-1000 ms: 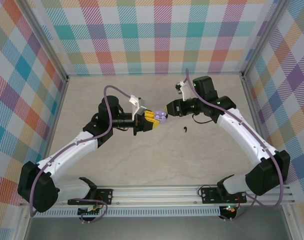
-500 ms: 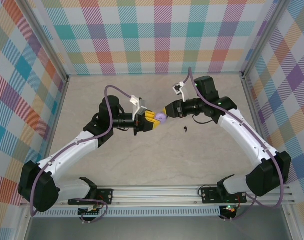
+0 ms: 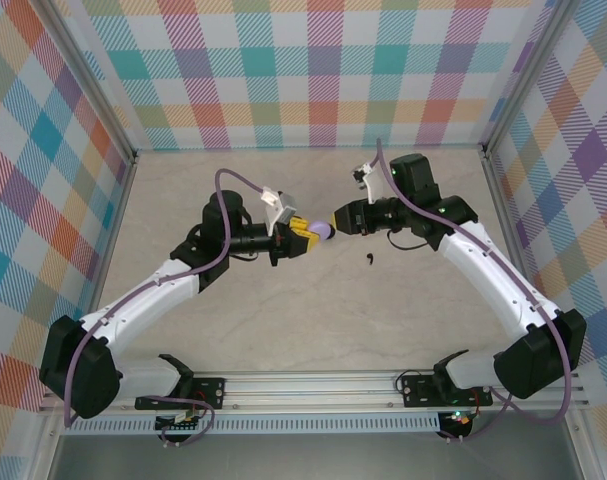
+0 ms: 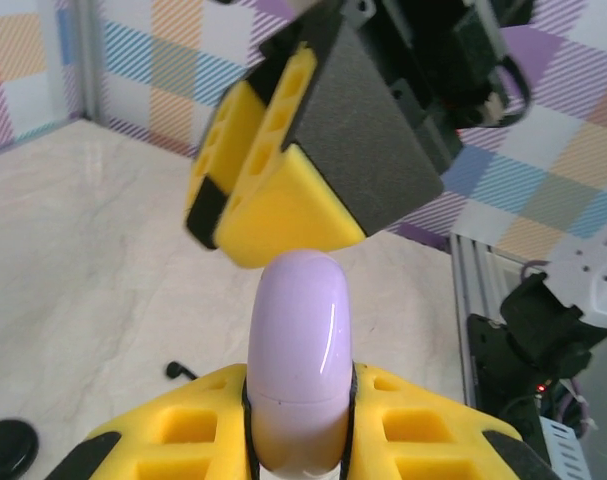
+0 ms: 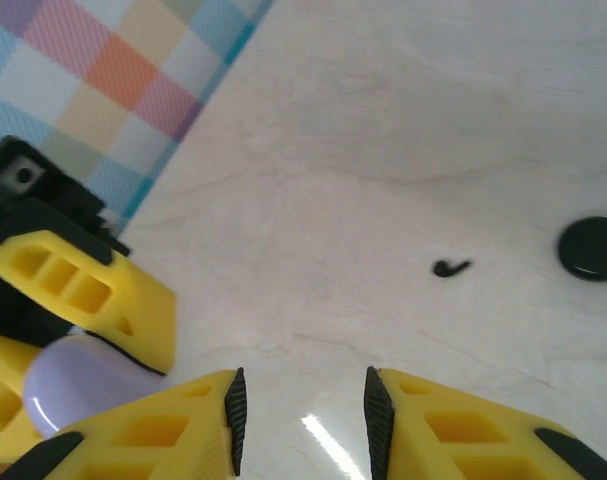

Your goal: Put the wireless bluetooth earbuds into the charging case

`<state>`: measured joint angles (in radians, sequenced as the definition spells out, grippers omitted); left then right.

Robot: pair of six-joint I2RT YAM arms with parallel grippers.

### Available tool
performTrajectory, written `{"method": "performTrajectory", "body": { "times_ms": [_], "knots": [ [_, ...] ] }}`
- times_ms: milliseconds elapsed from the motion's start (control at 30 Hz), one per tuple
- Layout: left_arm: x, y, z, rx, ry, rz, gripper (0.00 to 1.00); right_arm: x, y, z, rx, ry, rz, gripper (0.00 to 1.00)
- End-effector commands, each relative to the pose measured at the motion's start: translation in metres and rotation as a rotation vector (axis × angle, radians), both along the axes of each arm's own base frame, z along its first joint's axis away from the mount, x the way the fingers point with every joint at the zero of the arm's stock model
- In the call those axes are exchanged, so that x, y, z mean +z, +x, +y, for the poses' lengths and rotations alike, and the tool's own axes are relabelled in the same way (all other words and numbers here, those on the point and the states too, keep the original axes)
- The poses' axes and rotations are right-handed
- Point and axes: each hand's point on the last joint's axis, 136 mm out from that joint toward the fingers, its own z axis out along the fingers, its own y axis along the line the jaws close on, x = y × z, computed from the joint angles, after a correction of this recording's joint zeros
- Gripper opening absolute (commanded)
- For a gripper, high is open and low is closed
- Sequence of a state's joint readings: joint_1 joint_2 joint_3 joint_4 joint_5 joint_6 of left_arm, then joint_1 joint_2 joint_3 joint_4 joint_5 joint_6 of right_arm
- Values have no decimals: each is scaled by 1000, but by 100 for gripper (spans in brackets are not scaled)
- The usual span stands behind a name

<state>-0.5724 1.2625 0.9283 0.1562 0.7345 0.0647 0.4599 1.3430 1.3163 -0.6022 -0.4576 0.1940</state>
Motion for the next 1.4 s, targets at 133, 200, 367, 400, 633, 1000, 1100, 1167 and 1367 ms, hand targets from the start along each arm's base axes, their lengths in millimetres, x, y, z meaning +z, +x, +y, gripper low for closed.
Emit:
{"method": "performTrajectory", "body": {
  "times_ms": [133,200,367,400,633,1000,1100,1167,1367],
  "knots": [
    [-32,58,25,271,24,200,11,-3,7,-26,-129,-115,-47,40],
    [-51,78,40,379,30,282,11,-5,6,-28,-132,-122,-46,40],
    [-99,112,84,610,54,485,12,-10,4,-29,-132,-138,-33,41],
    [-110,116,92,646,68,533,12,-10,4,-29,-130,-136,-31,41],
    [-167,129,114,677,82,769,10,-11,2,-28,-121,-133,-22,41],
    [-229,137,130,749,133,936,9,-17,2,-28,-117,-142,-1,43],
    [-239,137,135,771,155,955,12,-20,3,-27,-116,-148,10,43],
    [-245,137,137,783,169,970,15,-23,3,-27,-115,-153,18,43],
    [-259,135,145,823,211,994,26,-29,3,-27,-113,-164,30,43]
  ]
}}
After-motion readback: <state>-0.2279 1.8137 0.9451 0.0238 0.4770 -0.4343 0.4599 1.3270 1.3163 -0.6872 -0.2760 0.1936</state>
